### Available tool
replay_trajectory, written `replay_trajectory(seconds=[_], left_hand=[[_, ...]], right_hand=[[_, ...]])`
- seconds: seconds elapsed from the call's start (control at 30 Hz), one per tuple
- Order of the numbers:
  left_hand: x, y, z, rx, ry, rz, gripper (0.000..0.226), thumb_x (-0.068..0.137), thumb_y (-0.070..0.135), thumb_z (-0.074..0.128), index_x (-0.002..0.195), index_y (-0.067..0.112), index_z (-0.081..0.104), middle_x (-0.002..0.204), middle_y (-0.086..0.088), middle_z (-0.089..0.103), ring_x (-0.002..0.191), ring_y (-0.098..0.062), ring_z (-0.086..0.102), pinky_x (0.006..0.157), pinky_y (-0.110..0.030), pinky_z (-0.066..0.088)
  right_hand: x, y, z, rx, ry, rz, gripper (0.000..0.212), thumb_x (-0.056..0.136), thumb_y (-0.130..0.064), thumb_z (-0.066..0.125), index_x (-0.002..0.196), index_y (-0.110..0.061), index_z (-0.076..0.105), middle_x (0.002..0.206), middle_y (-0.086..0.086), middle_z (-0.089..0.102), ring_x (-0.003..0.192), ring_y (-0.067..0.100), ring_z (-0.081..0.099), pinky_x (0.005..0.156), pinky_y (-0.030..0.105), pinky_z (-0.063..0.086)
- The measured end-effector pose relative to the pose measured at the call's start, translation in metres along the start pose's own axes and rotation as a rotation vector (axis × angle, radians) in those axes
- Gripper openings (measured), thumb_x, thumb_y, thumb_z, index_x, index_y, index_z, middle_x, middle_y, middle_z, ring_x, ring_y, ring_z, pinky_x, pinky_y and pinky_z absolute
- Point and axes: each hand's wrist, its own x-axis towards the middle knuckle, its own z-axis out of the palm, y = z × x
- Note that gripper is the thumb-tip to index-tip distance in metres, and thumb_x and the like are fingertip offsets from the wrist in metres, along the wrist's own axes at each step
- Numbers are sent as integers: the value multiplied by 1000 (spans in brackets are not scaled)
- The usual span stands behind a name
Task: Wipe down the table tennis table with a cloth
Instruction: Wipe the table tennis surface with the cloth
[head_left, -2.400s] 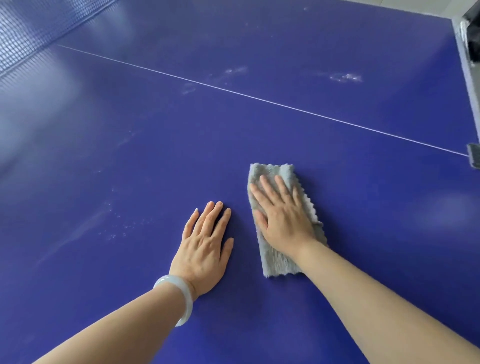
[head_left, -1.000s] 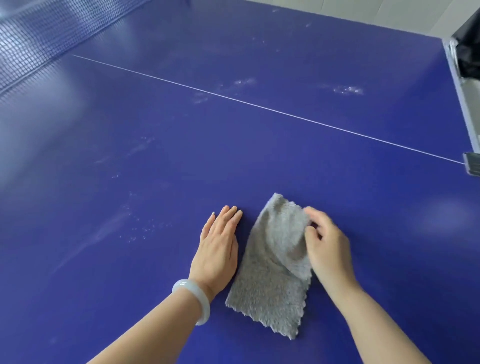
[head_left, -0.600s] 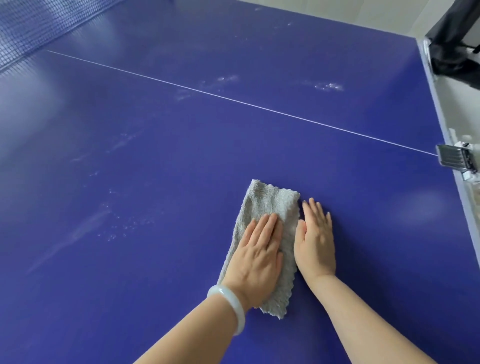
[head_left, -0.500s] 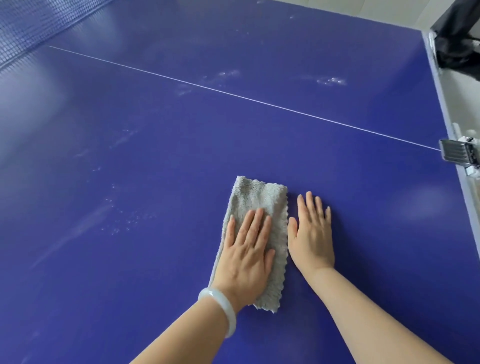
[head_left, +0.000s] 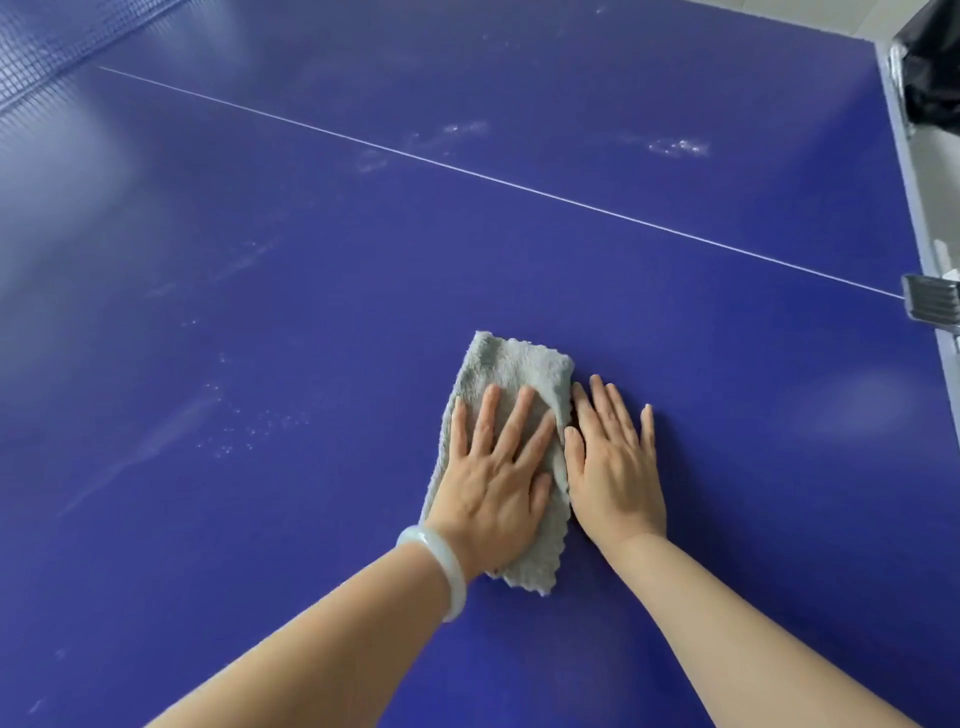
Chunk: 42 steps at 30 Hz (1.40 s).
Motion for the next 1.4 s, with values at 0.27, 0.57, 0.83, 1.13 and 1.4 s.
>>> replay_trajectory(seconds=[0.27,0.57,0.83,1.13,1.4], left_hand=[[-38,-63,-4,-27,74,-483,67,94,47,12,158,26,3,165,-4,-6,151,-28,-11,121,-51,-3],[-97,-6,8,-44,63,-334,64,97,44,26,157,27,12,165,4,3,152,-23,-4,119,-52,6],[-101,-11,7,-110,72,-303,60,99,41,20,157,30,9,165,3,-3,151,-24,-13,120,-52,2],[-198,-125,6,-87,120,-673,58,99,42,13,156,36,5,164,8,-2,151,-17,-9,122,-46,-2],[-225,10,27,-175,135,-176,68,92,37,41,156,24,22,165,-2,9,152,-28,6,118,-54,15]], right_hand=[[-1,-1,2,-60,6,-8,62,103,-43,24,159,-20,14,166,2,12,154,18,8,124,51,3],[-16,-19,-2,-129,6,-157,56,105,-29,36,153,-1,28,160,18,26,151,31,19,122,56,15],[-76,-80,15,189,4,-74,56,98,-11,50,152,-7,35,161,8,28,151,21,21,125,46,13],[-84,-84,16,-88,-29,-228,62,102,-39,35,157,-13,25,164,10,19,153,24,12,123,57,5],[-82,-83,17,-58,-53,-360,65,99,-40,23,156,-9,25,165,6,17,153,19,11,124,52,3]])
